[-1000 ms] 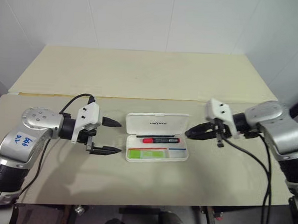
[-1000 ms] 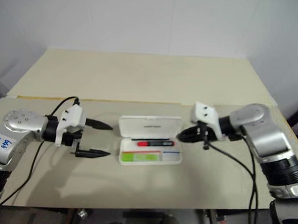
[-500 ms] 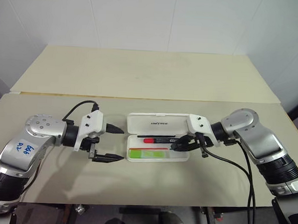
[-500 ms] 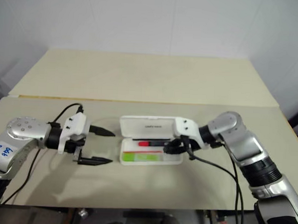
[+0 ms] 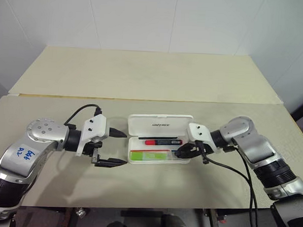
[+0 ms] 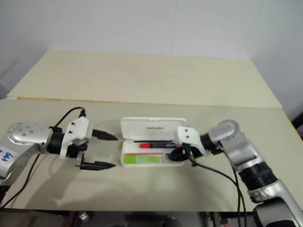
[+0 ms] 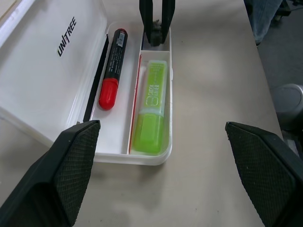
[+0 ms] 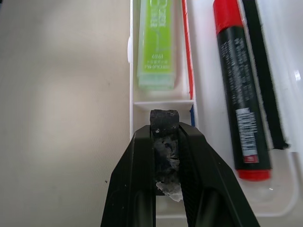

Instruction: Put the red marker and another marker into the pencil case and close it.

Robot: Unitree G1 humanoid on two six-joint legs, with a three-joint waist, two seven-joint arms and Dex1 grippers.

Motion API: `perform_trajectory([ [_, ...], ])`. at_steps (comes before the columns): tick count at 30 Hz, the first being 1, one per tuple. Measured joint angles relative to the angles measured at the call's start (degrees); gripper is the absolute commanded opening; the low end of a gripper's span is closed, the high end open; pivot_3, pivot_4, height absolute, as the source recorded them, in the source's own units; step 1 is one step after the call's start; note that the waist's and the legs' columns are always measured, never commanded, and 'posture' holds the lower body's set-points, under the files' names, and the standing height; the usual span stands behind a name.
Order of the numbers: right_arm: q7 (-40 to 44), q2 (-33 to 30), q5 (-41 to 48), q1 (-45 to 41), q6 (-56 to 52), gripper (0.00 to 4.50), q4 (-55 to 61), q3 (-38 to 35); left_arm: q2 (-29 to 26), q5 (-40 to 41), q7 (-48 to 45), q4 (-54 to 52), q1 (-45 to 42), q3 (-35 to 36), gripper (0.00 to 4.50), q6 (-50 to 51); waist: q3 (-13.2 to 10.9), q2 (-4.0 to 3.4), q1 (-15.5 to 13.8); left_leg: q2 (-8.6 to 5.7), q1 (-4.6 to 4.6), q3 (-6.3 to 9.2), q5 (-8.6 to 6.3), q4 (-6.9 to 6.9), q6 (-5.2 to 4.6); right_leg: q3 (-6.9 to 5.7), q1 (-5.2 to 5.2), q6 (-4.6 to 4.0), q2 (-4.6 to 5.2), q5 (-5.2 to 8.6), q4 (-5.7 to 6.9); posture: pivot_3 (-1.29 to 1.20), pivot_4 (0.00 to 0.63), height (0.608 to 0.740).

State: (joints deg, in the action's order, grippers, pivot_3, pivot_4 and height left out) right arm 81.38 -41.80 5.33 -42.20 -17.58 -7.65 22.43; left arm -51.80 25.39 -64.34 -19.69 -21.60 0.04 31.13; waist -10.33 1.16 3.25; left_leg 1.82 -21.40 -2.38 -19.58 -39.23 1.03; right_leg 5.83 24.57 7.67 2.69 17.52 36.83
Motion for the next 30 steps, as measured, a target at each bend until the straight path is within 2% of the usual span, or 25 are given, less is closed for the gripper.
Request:
perform_trajectory([
  [11, -0.58, 1.06, -0.16, -0.74, 0.32, 4.26, -1.01, -0.56, -0.06, 0.11, 0.01, -0.09, 0.57, 0.40, 4.50, -0.09, 0.04, 0.07, 0.06, 0.00, 0.17, 0.00, 0.01, 0.00, 0.00, 0.00, -0.09, -0.06, -0.04, 0.01, 0.02, 0.00, 0.150, 0.740],
  [12, -0.58, 1.07, -0.14, -0.74, 0.33, 4.46, -1.21, -0.56, -0.07, 0.11, 0.01, -0.08, 0.57, 0.43, 4.50, -0.12, 0.03, 0.07, 0.05, -0.01, 0.17, 0.00, 0.02, 0.00, 0.00, 0.00, -0.09, -0.06, -0.03, 0.01, 0.02, 0.00, 0.150, 0.740],
  [23, -0.55, 1.06, 3.59, -0.83, -0.66, 4.46, -0.20, -4.54, 0.23, 0.15, 0.72, 0.19, 0.53, 0.85, 4.50, -1.07, 0.03, 0.07, 0.03, 0.01, 0.15, 0.00, 0.01, 0.00, -0.01, 0.00, -0.09, -0.06, -0.01, 0.00, 0.06, 0.00, 0.150, 0.740],
  [30, -0.51, -0.10, 7.57, -0.38, -4.34, 4.46, 4.42, -7.66, 1.76, 1.68, 3.09, 0.19, -0.59, 1.51, 4.50, 1.37, 0.03, 0.07, -0.03, 0.03, 0.13, 0.04, 0.01, 0.00, -0.01, 0.00, -0.09, -0.06, -0.01, 0.00, 0.07, 0.00, 0.150, 0.740],
])
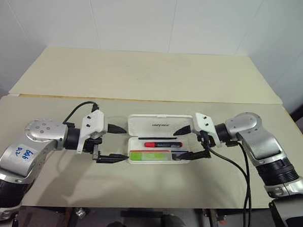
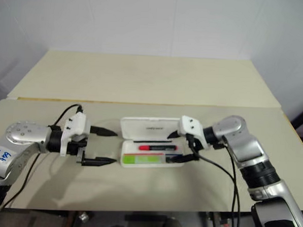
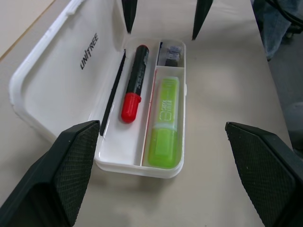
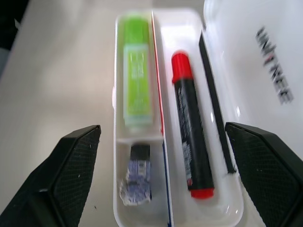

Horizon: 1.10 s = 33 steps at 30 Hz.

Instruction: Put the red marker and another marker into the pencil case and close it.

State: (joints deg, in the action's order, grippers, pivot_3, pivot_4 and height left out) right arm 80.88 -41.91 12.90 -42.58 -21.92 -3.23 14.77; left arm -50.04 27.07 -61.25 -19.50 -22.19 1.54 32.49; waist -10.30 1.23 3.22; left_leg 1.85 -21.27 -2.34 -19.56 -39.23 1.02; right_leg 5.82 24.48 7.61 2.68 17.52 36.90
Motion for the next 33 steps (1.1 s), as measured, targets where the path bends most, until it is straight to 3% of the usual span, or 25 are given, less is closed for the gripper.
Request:
perform_trajectory([
  [17, -1.99, -4.74, 6.84, 4.80, -7.29, 4.46, 8.69, -6.70, 0.04, 0.04, 0.07, 0.06, -1.52, 0.00, 4.50, -0.15, -0.01, 0.02, -0.08, -0.03, -0.01, 0.01, 0.00, 0.00, 0.00, -0.01, 0.00, 0.00, 0.00, 0.00, -0.06, 0.00, 0.150, 0.740],
  [28, -6.71, -4.67, 8.68, 9.39, -3.28, 4.46, 9.53, -12.97, 0.54, 0.88, 0.57, 0.38, -1.51, 1.07, 4.50, -0.15, -0.02, 0.04, -0.12, -0.04, -0.01, 0.01, 0.00, 0.00, 0.00, 0.01, 0.00, 0.00, 0.00, 0.00, -0.06, 0.00, 0.150, 0.740],
  [33, -9.98, -3.53, 9.85, 11.08, -1.89, 4.46, 9.73, -15.37, 3.22, 2.38, 3.84, 0.37, -1.48, 3.78, 4.50, 0.80, -0.03, 0.04, -0.12, -0.01, 0.00, 0.01, 0.01, 0.00, 0.00, 0.01, 0.00, 0.00, -0.01, 0.00, -0.04, 0.00, 0.150, 0.740],
])
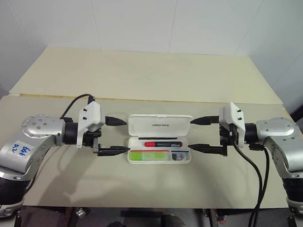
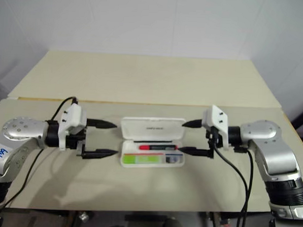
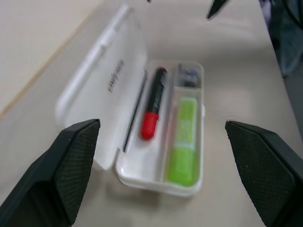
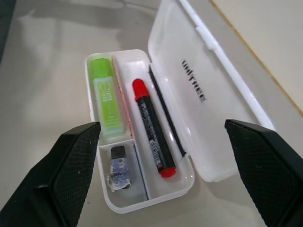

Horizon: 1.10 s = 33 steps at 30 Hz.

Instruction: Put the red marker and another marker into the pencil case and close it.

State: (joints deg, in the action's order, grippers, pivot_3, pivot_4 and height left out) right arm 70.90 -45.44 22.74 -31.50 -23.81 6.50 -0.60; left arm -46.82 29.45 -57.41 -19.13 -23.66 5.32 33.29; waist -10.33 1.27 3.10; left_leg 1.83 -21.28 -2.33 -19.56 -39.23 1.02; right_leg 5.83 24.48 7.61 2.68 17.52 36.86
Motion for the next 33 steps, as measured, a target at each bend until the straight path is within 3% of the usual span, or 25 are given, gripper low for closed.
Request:
perform_trajectory([
  [11, -9.83, 4.11, 3.67, 0.24, -1.39, 4.46, -1.35, -4.99, 3.34, 4.11, 7.73, -0.21, 2.65, 6.29, 4.50, 3.73, 0.00, 0.01, 0.01, 0.06, 0.01, 0.02, 0.01, 0.00, 0.00, 0.00, -0.01, 0.00, 0.07, 0.00, 0.01, 0.00, 0.150, 0.740],
  [17, -9.93, 4.11, 7.96, -0.54, -4.66, 4.46, -4.29, -7.24, 3.56, 5.14, 10.17, -0.23, 3.97, 8.22, 4.50, 4.66, 0.00, 0.01, 0.02, 0.08, 0.00, 0.02, 0.02, 0.01, -0.01, 0.00, -0.01, 0.00, 0.07, 0.00, 0.00, 0.00, 0.150, 0.740],
  [33, -11.73, 4.83, 8.06, -0.18, -4.44, 4.46, -4.39, -7.18, 4.73, 5.85, 19.97, -2.47, 5.00, 10.38, 4.50, 6.75, 0.00, 0.01, 0.04, 0.06, 0.00, 0.02, 0.02, 0.02, 0.00, 0.00, -0.01, 0.01, 0.08, 0.00, -0.05, 0.00, 0.150, 0.740],
])
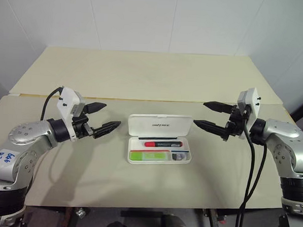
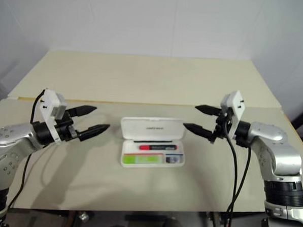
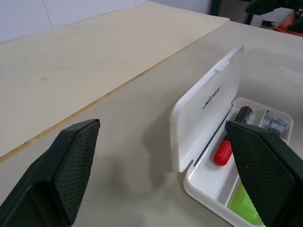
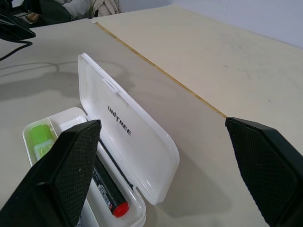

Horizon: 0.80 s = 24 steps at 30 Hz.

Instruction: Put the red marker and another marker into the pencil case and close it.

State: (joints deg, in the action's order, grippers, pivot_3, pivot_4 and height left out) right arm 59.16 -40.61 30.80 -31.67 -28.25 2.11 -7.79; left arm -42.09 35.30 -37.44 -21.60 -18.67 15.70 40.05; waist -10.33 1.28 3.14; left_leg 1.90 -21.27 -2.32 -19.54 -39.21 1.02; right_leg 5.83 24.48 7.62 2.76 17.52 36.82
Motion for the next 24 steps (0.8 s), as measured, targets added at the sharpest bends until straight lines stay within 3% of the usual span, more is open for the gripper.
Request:
perform_trajectory([
  [11, 0.02, 0.69, -0.16, -0.55, 0.83, 4.46, -0.35, 0.63, 0.72, 6.08, -0.97, 0.02, 0.68, 4.20, 4.50, 1.22, 0.00, 0.00, 0.02, 0.02, 0.00, 0.00, 0.00, 0.01, 0.00, -0.01, 0.00, 0.00, 0.01, 0.00, -0.02, 0.00, 0.150, 0.740],
  [15, 0.12, 0.73, -0.20, -0.55, 1.15, 4.50, -0.46, 0.63, 0.48, 6.95, -1.38, 0.02, 0.92, 5.45, 3.57, 1.11, 0.00, 0.00, 0.01, -0.01, 0.00, 0.00, 0.00, 0.01, 0.00, -0.01, 0.00, 0.00, 0.01, 0.00, -0.05, 0.00, 0.150, 0.740],
  [24, 2.77, 0.71, -0.19, -0.53, 1.41, 4.50, -1.08, 0.96, -0.74, 6.69, -2.94, 0.03, 2.09, 5.65, 0.49, -0.06, 0.00, 0.00, 0.03, 0.01, 0.00, 0.00, 0.00, 0.02, 0.00, -0.01, 0.00, 0.00, 0.01, 0.00, -0.14, 0.00, 0.150, 0.740],
])
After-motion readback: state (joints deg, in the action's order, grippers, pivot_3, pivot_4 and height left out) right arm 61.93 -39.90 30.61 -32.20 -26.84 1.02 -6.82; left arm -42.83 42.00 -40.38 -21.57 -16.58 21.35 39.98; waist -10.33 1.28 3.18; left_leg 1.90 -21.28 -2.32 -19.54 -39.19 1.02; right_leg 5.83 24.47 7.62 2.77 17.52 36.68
